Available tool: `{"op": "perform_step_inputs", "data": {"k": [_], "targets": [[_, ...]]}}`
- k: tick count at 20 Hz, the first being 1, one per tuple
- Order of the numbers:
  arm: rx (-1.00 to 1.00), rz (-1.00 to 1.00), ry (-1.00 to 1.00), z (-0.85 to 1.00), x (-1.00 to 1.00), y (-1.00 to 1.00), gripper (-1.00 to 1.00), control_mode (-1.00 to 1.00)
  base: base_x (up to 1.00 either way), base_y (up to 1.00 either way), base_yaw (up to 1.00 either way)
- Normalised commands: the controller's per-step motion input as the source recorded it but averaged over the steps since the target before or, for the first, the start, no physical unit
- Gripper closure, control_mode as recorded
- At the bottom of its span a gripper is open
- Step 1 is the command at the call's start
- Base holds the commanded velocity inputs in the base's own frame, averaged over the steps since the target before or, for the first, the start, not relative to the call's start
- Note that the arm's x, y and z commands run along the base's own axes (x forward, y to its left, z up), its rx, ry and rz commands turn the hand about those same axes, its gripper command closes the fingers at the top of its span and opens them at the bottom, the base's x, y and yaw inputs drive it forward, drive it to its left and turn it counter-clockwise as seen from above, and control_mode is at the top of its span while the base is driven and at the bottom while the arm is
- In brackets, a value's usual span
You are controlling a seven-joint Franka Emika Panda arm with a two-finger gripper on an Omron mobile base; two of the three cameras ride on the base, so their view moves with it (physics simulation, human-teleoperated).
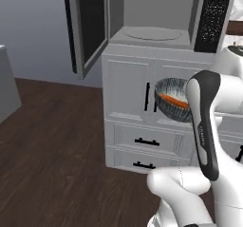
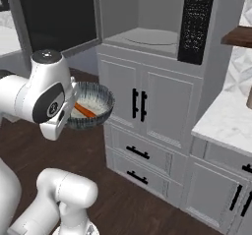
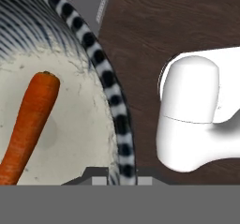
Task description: Pick the carrot from the sink and place it in the bowl. Then pick the bowl and place it in the microwave. Then close the microwave door and press the start button.
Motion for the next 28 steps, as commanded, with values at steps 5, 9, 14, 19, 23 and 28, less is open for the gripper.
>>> {"op": "perform_step_inputs", "data": {"k": [5,9,14,19,23,28], "targets": [[0.0,0.0,0.0,0.0,0.0,0.0,1.0,1.0,0.83,-0.44,0.34],[0.0,0.0,0.0,0.0,0.0,0.0,1.0,1.0,0.57,-0.24,0.45],[0.0,0.0,0.0,0.0,0.0,0.0,1.0,1.0,0.37,-0.36,0.41],[0.0,0.0,0.0,0.0,0.0,0.0,1.0,1.0,0.11,-0.33,0.27],[0.0,0.0,0.0,0.0,0.0,0.0,1.0,1.0,0.24,-0.22,0.07],[0.0,0.0,0.0,0.0,0.0,0.0,1.0,1.0,0.54,0.0,0.0]]}}
